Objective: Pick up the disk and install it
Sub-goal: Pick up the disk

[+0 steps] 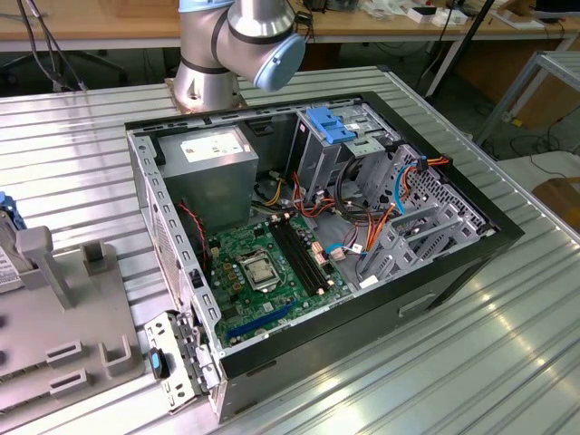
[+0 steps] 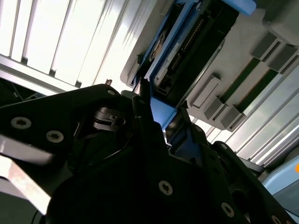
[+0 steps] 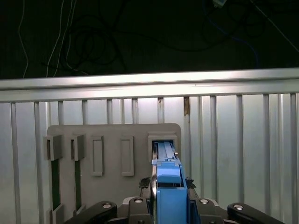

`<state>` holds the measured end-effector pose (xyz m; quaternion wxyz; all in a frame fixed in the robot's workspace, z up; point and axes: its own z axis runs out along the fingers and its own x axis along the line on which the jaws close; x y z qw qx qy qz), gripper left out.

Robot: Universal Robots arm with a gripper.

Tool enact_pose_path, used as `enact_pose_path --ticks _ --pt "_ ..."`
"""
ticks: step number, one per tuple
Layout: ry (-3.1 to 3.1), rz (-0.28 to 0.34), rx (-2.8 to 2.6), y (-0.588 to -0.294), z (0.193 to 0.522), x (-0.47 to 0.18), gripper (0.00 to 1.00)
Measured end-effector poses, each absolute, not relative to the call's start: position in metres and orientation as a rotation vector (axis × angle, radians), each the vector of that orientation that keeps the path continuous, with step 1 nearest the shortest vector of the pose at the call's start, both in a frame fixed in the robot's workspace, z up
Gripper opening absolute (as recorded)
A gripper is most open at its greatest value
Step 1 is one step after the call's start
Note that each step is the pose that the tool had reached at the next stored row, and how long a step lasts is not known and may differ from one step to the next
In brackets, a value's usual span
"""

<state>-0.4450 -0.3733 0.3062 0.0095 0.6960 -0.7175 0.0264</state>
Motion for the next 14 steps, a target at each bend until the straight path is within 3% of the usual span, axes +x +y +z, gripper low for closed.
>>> enact_pose_path --ticks 14 --pt "-2.240 0.081 2.173 -0.3733 0.3049 -0.4449 0.37"
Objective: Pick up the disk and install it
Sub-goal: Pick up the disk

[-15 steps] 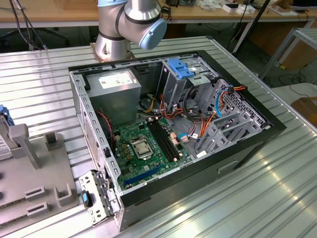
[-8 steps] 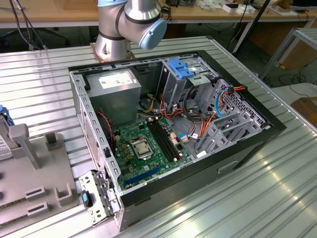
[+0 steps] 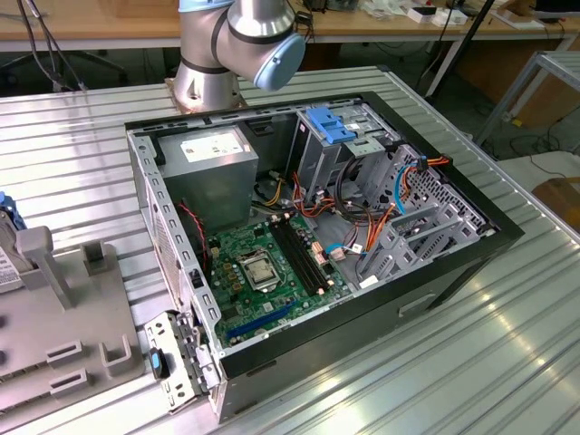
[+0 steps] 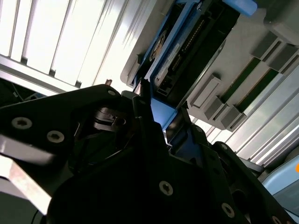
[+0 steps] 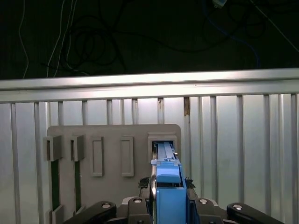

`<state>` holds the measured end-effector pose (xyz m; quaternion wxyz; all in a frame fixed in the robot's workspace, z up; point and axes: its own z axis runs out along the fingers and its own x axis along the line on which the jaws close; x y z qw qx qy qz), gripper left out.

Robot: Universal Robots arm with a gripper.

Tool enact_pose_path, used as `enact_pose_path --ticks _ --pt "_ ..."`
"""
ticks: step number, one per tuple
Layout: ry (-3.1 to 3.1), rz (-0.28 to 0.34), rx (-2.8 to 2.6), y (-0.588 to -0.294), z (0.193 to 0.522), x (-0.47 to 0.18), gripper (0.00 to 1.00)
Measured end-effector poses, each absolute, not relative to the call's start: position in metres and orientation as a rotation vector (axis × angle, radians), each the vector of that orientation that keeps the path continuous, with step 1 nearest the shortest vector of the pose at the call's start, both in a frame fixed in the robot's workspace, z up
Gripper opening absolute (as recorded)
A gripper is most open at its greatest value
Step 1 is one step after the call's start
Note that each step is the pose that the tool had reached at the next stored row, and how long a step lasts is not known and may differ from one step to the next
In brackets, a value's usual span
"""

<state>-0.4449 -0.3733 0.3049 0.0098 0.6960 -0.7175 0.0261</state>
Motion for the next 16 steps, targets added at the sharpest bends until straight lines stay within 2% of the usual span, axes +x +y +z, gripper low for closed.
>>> enact_pose_path --ticks 16 --pt "-2.241 0.083 2.173 -0.3733 0.3112 -0.4449 0.37"
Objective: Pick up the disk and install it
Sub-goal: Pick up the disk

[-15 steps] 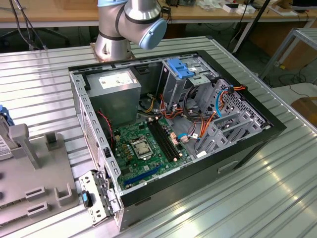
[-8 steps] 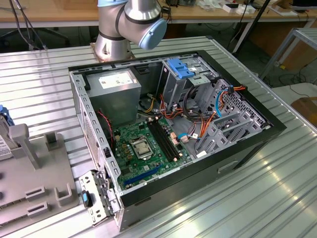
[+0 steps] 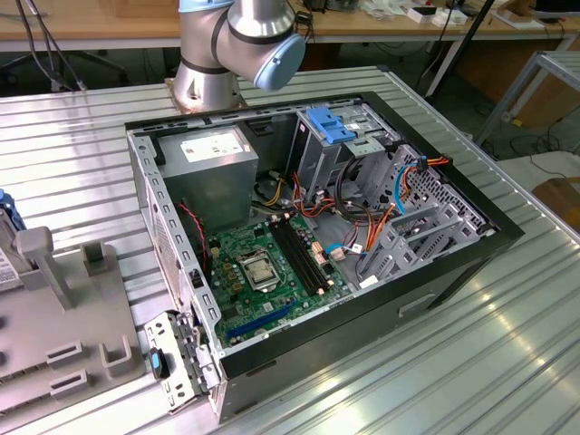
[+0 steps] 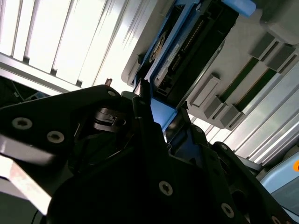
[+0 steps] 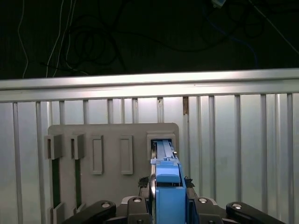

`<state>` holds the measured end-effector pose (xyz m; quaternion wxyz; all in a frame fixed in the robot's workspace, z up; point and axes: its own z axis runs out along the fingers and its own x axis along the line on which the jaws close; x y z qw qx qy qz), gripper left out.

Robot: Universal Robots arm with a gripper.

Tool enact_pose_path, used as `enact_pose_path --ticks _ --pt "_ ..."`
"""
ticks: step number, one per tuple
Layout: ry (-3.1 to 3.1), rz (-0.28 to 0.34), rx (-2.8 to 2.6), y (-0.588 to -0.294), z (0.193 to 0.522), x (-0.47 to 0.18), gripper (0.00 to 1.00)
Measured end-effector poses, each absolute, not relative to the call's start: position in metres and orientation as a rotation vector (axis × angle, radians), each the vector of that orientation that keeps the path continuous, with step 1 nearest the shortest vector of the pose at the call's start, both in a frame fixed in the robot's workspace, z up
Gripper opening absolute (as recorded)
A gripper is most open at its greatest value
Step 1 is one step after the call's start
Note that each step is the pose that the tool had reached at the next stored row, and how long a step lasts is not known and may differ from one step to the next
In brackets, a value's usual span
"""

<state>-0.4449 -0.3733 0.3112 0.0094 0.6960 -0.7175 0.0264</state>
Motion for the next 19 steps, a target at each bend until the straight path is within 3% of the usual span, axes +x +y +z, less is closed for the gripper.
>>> enact_pose_path --ticks 19 --pt "-2.240 0.082 2.173 -0.3792 0.3077 -0.4449 0.37"
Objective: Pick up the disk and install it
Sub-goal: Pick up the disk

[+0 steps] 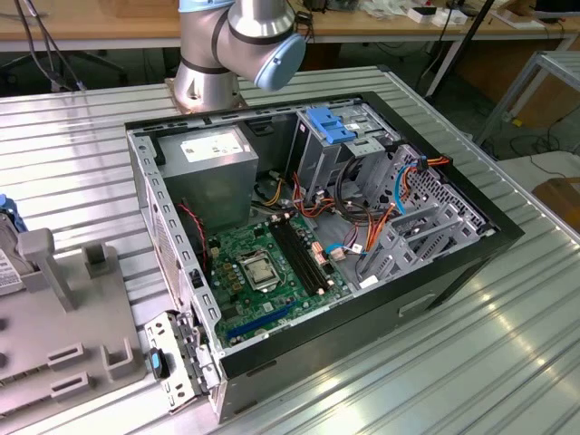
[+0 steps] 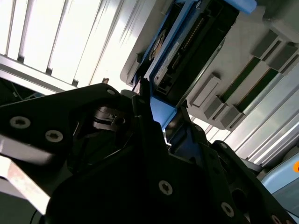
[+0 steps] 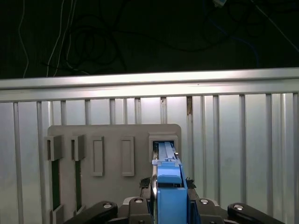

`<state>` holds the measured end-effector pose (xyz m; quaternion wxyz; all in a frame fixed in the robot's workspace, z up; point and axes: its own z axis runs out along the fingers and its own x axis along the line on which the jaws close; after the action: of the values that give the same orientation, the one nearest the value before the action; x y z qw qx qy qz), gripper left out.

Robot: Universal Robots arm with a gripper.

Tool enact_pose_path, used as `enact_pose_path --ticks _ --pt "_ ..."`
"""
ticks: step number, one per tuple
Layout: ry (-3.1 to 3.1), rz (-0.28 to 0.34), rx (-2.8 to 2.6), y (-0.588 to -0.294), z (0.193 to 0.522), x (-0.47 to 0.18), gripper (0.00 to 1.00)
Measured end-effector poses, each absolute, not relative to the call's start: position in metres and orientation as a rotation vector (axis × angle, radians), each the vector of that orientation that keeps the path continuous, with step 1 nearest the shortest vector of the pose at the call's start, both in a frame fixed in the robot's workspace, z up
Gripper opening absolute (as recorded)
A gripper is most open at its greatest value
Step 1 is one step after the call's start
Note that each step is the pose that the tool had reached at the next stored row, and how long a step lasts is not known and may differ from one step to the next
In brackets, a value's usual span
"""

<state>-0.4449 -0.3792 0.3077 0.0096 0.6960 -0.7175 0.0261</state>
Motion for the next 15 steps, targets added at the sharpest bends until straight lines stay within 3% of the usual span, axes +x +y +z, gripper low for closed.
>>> enact_pose_path --ticks 15 --pt "-2.240 0.082 2.173 -0.3807 0.3165 -0.4449 0.37"
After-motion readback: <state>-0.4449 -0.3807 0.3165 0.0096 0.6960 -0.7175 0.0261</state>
